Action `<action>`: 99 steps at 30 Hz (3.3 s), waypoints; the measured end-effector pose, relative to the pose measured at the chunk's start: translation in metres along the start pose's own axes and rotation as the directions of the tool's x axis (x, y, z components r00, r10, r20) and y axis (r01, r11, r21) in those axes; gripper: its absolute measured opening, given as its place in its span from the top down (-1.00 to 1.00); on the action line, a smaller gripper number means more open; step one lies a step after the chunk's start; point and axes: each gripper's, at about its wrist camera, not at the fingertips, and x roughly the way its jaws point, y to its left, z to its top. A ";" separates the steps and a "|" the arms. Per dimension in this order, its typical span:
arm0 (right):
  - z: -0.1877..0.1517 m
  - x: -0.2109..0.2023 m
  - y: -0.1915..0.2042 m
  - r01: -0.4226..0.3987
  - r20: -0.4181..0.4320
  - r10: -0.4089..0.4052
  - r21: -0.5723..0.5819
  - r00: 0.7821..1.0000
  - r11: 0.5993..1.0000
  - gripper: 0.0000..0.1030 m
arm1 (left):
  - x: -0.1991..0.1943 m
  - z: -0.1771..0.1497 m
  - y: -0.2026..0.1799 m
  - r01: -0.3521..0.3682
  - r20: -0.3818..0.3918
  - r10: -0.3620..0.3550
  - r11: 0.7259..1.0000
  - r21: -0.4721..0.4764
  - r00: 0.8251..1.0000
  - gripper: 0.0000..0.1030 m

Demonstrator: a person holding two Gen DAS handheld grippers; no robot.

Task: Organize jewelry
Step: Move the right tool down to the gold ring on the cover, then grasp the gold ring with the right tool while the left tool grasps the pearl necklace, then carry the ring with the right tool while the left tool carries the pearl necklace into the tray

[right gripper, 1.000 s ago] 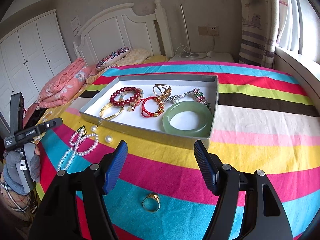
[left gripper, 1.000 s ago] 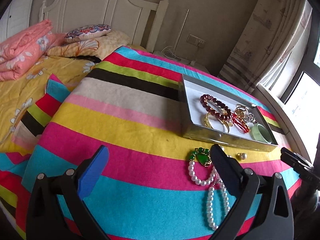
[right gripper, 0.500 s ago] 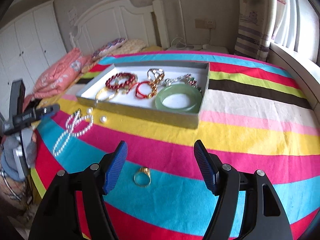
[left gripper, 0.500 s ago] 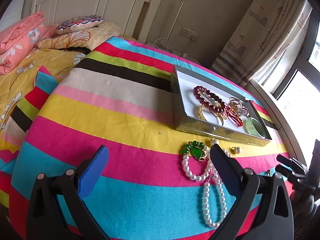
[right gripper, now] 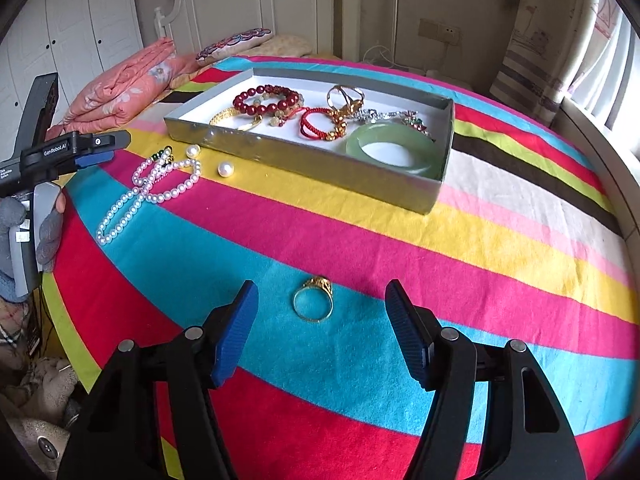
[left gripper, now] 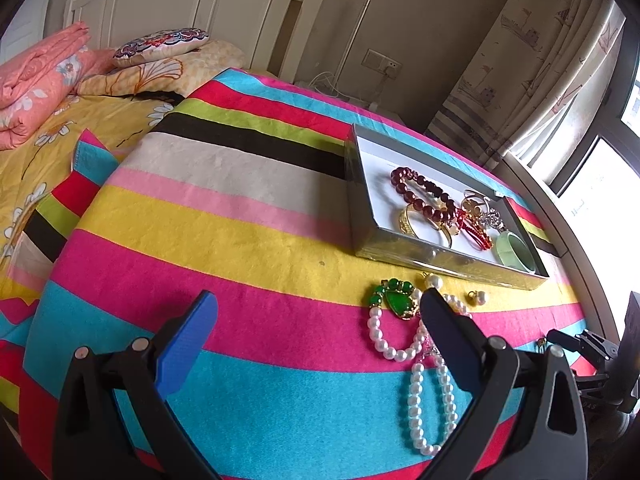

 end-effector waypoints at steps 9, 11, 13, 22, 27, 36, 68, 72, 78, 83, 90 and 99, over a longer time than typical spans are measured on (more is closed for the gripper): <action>-0.002 -0.001 0.003 0.034 -0.002 -0.034 0.008 0.999 0.999 -0.21 | -0.002 -0.001 0.001 0.000 0.007 0.000 1.000 0.000 1.000 -0.94; -0.002 0.000 0.003 0.044 -0.006 -0.044 0.016 0.999 0.999 -0.25 | -0.002 -0.001 0.000 0.000 0.007 0.000 1.000 -0.001 1.000 -0.94; -0.001 0.001 0.003 0.057 -0.015 -0.057 0.027 0.998 0.998 -0.32 | -0.002 0.000 0.000 0.002 0.008 -0.002 1.000 0.000 1.000 -0.94; -0.004 0.000 0.005 0.054 0.002 -0.054 0.020 0.999 0.998 -0.28 | -0.003 0.000 -0.001 0.009 0.015 -0.009 1.000 0.001 1.000 -0.94; -0.005 -0.003 0.007 0.036 0.019 -0.036 0.005 0.999 0.999 -0.03 | -0.003 0.000 -0.001 0.009 0.013 -0.009 1.000 -0.001 1.000 -0.94; -0.007 -0.006 0.012 0.047 0.050 -0.047 -0.013 0.998 0.999 0.58 | 0.005 0.002 0.000 0.001 -0.027 -0.001 1.000 0.000 1.000 -0.94; -0.007 -0.006 0.008 0.050 0.050 -0.050 0.009 0.997 0.999 0.57 | 0.017 -0.048 -0.110 -0.066 -0.058 0.104 0.888 0.454 0.993 0.87; -0.007 -0.006 0.008 0.050 0.050 -0.050 0.010 0.997 0.999 0.57 | 0.001 -0.044 -0.107 -0.028 -0.026 0.043 0.910 0.414 0.999 0.87; -0.006 -0.016 0.003 -0.014 0.099 0.008 0.061 0.995 0.998 0.58 | -0.031 -0.030 -0.108 0.086 0.014 -0.097 0.936 0.342 0.995 0.87; -0.001 -0.022 0.016 -0.079 0.144 0.070 0.052 0.987 0.996 0.58 | -0.058 -0.015 -0.108 0.144 0.075 -0.173 0.945 0.293 0.982 0.87; 0.003 -0.030 0.028 -0.121 0.182 0.112 0.038 0.977 0.992 0.58 | -0.084 0.002 -0.107 0.181 0.131 -0.221 0.947 0.266 0.966 0.87; 0.010 -0.046 0.028 -0.130 0.247 0.115 0.043 0.962 0.991 0.58 | -0.104 0.021 -0.114 0.170 0.188 -0.229 0.943 0.285 0.955 0.87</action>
